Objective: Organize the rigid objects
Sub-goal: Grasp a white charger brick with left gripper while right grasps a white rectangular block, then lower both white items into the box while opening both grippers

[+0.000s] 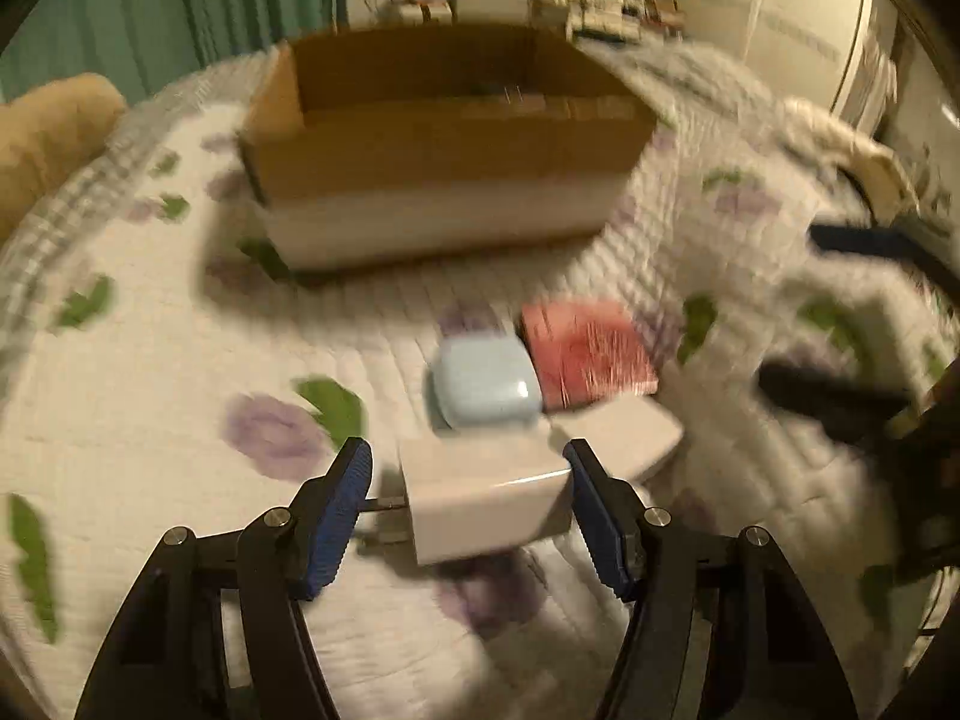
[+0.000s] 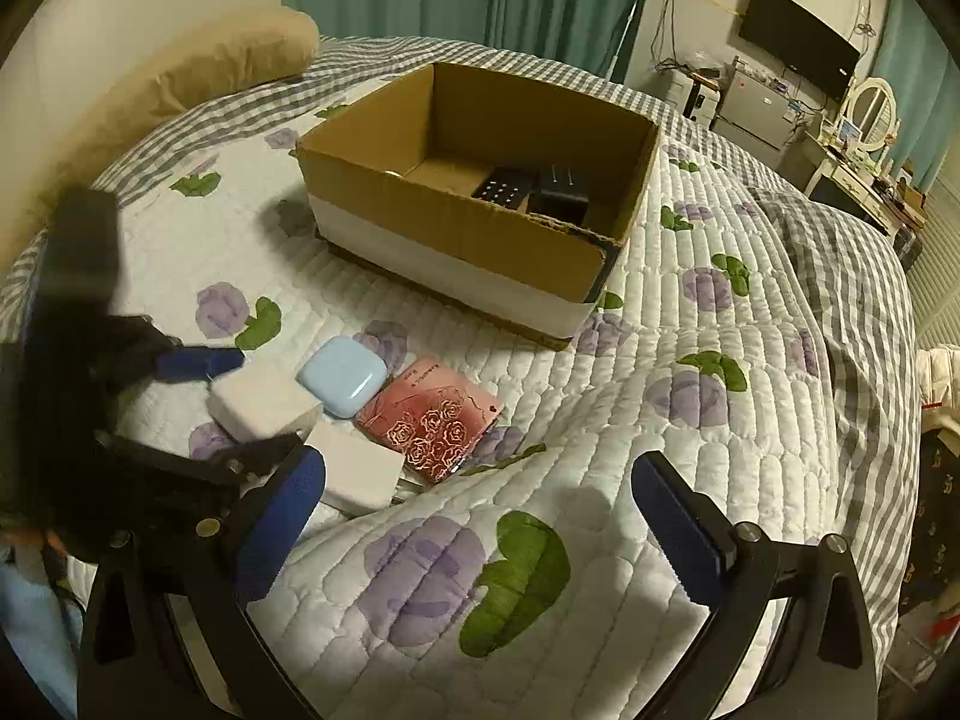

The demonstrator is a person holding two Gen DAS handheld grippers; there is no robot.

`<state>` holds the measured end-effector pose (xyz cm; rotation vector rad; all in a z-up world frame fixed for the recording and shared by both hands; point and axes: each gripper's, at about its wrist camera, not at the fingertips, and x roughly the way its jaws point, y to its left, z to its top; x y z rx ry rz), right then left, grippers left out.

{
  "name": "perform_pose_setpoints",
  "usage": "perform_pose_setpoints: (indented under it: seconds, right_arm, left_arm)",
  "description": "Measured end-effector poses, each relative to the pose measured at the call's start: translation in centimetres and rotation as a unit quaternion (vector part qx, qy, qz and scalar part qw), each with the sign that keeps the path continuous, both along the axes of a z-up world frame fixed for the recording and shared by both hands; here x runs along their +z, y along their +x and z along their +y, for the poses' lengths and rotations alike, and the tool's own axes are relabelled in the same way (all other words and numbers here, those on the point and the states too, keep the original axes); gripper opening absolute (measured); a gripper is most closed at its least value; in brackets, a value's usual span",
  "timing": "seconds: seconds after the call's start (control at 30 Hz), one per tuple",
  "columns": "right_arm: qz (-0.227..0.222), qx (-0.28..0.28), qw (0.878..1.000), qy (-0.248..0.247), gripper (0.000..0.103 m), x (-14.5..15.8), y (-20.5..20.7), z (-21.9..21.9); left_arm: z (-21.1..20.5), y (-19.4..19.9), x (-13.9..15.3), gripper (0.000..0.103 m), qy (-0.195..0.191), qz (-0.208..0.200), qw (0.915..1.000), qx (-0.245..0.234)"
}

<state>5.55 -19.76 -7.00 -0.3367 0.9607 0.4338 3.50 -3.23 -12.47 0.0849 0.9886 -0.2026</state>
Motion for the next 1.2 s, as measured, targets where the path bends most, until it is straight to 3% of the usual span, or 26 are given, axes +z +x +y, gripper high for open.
perform_pose_setpoints:
  seconds: [0.2, 0.33, 0.4, 0.63, 0.7, 0.73, 0.9, 1.07, 1.2]
  right_arm:
    - [0.037, 0.030, 0.999, 0.008, 0.103, -0.9, 0.8, 2.4]
    - [0.083, 0.052, 0.995, -0.020, 0.102, -3.4, 1.5, 4.9]
    - [0.098, 0.066, 0.992, -0.041, 0.102, -4.8, 1.5, 6.2]
    - [0.150, 0.058, 0.984, -0.076, 0.086, -7.8, 2.5, 7.7]
    - [0.161, 0.058, 0.983, -0.061, 0.073, -8.0, 2.7, 7.9]
    - [0.161, 0.063, 0.984, -0.052, 0.062, -7.9, 2.6, 8.0]
    - [0.092, 0.073, 0.992, -0.043, 0.058, -5.7, 0.6, 8.1]
    - [0.018, 0.067, 0.997, 0.016, 0.055, -0.3, -0.1, 7.4]
    - [-0.048, 0.047, 0.996, 0.055, 0.055, 5.0, 1.5, 6.6]
  left_arm:
    - [3.3, 0.0, 4.5, 0.067, 0.011, -0.048, 0.9987, 0.010]
    - [5.0, 0.5, 4.5, 0.067, 0.033, -0.058, 0.9973, 0.031]
    - [5.7, 0.7, 4.1, 0.067, 0.025, -0.050, 0.9977, 0.038]
    - [5.8, 0.2, 3.7, 0.067, 0.009, -0.046, 0.9984, 0.031]
    - [5.8, 0.3, 3.6, 0.067, 0.006, -0.045, 0.9985, 0.030]
    - [5.8, 0.3, 3.6, 0.067, 0.005, -0.044, 0.9986, 0.030]
    - [6.1, 0.2, 3.6, 0.067, 0.001, -0.042, 0.9986, 0.033]
    - [5.5, 0.3, 5.0, 0.067, 0.021, -0.055, 0.9978, 0.031]
    - [5.4, 1.0, 8.0, 0.067, 0.000, -0.081, 0.9965, 0.018]
